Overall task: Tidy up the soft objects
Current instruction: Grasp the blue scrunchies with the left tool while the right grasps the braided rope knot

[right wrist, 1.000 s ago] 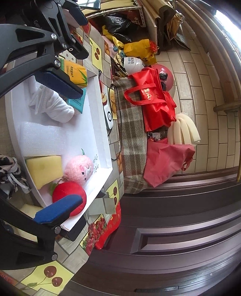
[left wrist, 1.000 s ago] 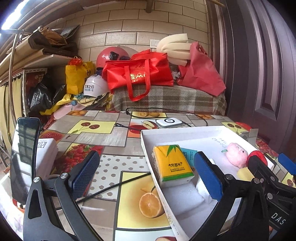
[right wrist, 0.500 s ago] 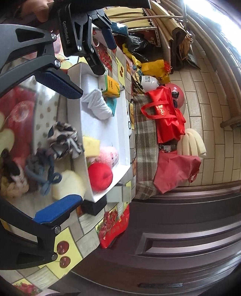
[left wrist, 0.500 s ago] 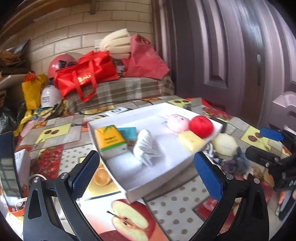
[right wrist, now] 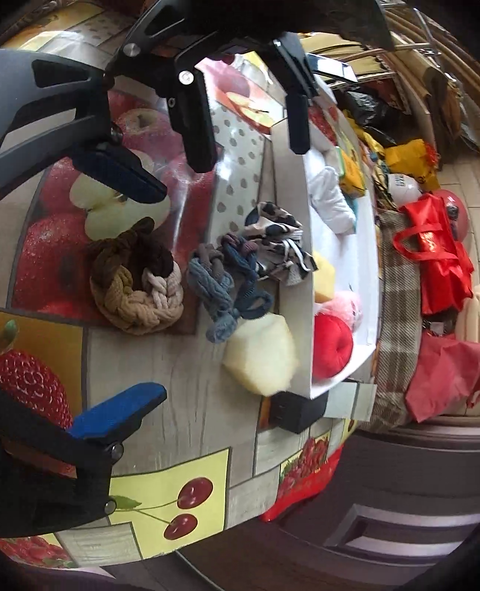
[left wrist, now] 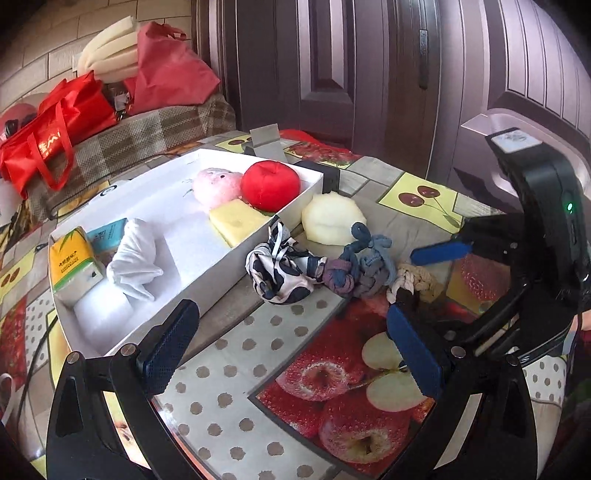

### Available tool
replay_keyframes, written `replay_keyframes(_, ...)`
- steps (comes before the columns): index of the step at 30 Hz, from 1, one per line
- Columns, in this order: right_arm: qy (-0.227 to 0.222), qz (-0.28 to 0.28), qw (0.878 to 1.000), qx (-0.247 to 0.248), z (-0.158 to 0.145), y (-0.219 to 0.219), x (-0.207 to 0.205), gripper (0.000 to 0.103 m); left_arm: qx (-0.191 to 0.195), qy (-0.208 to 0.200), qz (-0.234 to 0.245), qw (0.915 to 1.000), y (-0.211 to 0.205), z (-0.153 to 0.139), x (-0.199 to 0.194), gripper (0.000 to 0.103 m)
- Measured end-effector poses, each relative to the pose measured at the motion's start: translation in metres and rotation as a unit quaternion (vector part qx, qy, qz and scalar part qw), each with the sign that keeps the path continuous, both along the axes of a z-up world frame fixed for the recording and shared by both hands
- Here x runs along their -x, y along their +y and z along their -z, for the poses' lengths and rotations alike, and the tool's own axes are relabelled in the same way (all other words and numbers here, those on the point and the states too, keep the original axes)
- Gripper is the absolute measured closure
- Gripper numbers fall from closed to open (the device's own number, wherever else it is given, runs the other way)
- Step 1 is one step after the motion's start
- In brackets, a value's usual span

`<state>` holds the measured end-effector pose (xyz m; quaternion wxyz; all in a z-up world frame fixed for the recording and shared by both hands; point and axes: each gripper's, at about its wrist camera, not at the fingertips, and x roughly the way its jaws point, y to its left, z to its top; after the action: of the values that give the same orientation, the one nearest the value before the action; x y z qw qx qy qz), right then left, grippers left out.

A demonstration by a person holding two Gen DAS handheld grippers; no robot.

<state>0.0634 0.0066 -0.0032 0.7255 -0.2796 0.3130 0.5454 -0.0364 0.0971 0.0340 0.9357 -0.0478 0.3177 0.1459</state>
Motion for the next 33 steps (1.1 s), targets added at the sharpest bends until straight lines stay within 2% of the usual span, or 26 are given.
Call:
replay_keyframes(2, -0.003, -0.001, 1.0, 0.003, 0.001, 0.0, 0.0, 0.041, 0.003, 0.001, 0.003, 1.0, 0.001, 0.0, -0.002, 0.001)
replay_keyframes(3, -0.002, -0.005, 1.0, -0.002, 0.0, -0.002, 0.0, 0.061, 0.0, 0.002, 0.006, 1.0, -0.001, 0.0, -0.004, 0.001)
replay_keyframes(5, 0.006, -0.005, 1.0, -0.009, -0.003, -0.01, -0.002, 0.066, -0.013, 0.006, 0.016, 0.9998, -0.007, 0.0, -0.009, 0.001)
replay_keyframes(7, 0.017, 0.02, 0.999, -0.038, -0.013, -0.024, -0.013, 0.066, -0.029, 0.01, 0.031, 0.9991, -0.017, -0.001, -0.015, 0.001)
replay_keyframes(11, 0.048, 0.114, 0.987, -0.104, -0.026, -0.057, -0.046, 0.066, -0.047, 0.023, 0.048, 0.9975, -0.03, 0.001, -0.04, 0.001)
replay_keyframes(13, 0.073, 0.139, 0.981, -0.114, -0.026, -0.063, -0.062, 0.066, -0.051, 0.039, 0.048, 0.9968, -0.033, 0.004, -0.058, 0.001)
replay_keyframes(16, 0.094, 0.148, 0.977, -0.121, -0.025, -0.063, -0.069, 0.066, -0.069, 0.071, 0.037, 0.9945, -0.036, 0.012, -0.079, 0.014)
replay_keyframes(17, 0.095, 0.149, 0.977, -0.122, -0.025, -0.064, -0.069, 0.066, -0.074, 0.087, 0.035, 0.9928, -0.038, 0.017, -0.086, 0.026)
replay_keyframes(18, 0.094, 0.148, 0.977, -0.123, -0.025, -0.064, -0.069, 0.066, -0.078, 0.103, 0.035, 0.991, -0.039, 0.021, -0.09, 0.047)
replay_keyframes(19, 0.092, 0.146, 0.977, -0.123, -0.025, -0.062, -0.068, 0.066, -0.083, 0.104, 0.035, 0.9904, -0.04, 0.023, -0.089, 0.057)
replay_keyframes(20, 0.088, 0.146, 0.978, -0.125, -0.026, -0.063, -0.067, 0.066, -0.084, 0.098, 0.039, 0.991, -0.041, 0.022, -0.087, 0.066)
replay_keyframes(21, 0.084, 0.143, 0.978, -0.127, -0.026, -0.063, -0.065, 0.066, -0.077, 0.09, 0.042, 0.9921, -0.04, 0.02, -0.083, 0.07)
replay_keyframes(23, 0.071, 0.141, 0.978, -0.136, -0.029, -0.061, -0.061, 0.066, -0.073, 0.049, 0.03, 0.9957, -0.038, 0.01, -0.069, 0.072)
replay_keyframes(25, 0.052, 0.135, 0.977, -0.155, -0.035, -0.066, -0.053, 0.066, -0.072, -0.017, 0.01, 0.9972, -0.035, -0.004, -0.043, 0.072)
replay_keyframes(27, 0.028, 0.133, 0.976, -0.171, -0.04, -0.069, -0.048, 0.066, -0.082, -0.069, -0.028, 0.9939, -0.031, -0.013, -0.016, 0.071)
replay_keyframes(29, 0.004, 0.127, 0.974, -0.19, -0.045, -0.069, -0.04, 0.066, -0.101, -0.105, -0.07, 0.9869, -0.025, -0.019, 0.008, 0.071)
replay_keyframes(33, -0.034, 0.109, 0.971, -0.209, -0.05, -0.057, -0.026, 0.066, -0.114, -0.129, -0.135, 0.9758, 0.001, -0.024, 0.038, 0.071)
